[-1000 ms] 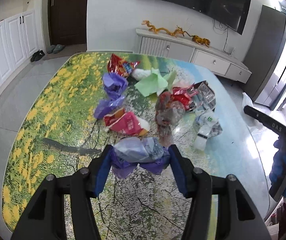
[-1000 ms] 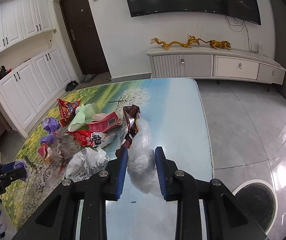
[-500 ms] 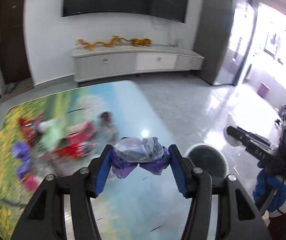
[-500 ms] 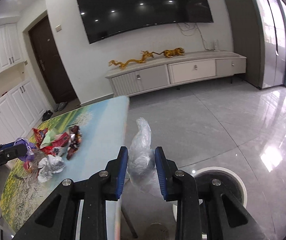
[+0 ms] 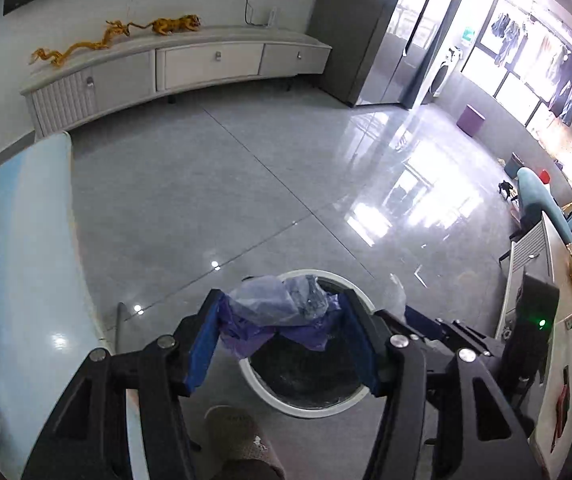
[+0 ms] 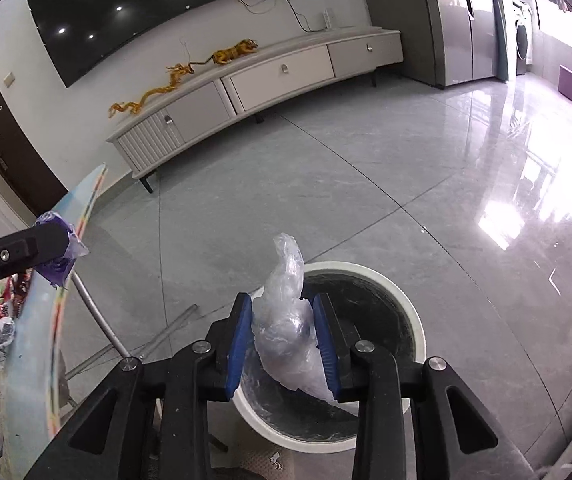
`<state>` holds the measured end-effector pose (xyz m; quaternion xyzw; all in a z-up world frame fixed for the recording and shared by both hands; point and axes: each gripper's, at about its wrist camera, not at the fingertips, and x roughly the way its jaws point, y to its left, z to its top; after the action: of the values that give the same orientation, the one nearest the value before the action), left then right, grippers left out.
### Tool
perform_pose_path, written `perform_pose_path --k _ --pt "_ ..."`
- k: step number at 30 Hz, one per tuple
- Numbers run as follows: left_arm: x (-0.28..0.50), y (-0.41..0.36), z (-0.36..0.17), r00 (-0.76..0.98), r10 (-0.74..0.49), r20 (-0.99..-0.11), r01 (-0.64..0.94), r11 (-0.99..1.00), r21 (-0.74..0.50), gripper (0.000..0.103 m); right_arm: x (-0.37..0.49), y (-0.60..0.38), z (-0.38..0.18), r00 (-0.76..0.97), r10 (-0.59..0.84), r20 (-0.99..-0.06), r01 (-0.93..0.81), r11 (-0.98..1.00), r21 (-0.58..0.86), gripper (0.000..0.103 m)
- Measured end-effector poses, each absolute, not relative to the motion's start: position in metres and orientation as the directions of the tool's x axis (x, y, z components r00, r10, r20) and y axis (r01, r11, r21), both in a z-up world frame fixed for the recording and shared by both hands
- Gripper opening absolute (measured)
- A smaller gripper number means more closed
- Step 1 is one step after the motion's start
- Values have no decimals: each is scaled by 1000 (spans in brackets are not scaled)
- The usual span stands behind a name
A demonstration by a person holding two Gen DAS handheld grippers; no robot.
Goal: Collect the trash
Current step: 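Carry both bags over the bin and open both grippers to drop them, then move both grippers back toward the table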
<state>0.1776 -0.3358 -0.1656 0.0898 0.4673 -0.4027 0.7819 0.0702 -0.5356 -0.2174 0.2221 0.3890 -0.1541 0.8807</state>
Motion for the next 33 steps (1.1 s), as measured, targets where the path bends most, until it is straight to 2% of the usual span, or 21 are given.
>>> perform_pose_path --k 3,6,11,18,24,33 --pt "178 -359 -181 161 -556 -815 715 635 -292 63 68 -547 -235 610 -114 -784 486 836 256 50" --pt "181 -370 -186 125 -562 -817 709 627 -323 71 62 -555 -240 588 -126 -799 517 818 252 53" --pt "190 -372 -183 140 -564 -814 705 634 -319 71 55 -566 -234 579 -153 -801 546 802 241 54" --pt "181 -343 -176 237 -541 -807 692 677 -250 71 55 -554 -221 594 -166 -787 539 809 236 54" --pt "180 -281 -160 360 -507 -783 650 738 -180 71 67 -519 -201 637 -139 -758 480 841 249 54" --pt "185 -171 -133 485 -451 -749 537 830 -151 71 93 -443 -154 718 -69 -693 326 913 247 54"
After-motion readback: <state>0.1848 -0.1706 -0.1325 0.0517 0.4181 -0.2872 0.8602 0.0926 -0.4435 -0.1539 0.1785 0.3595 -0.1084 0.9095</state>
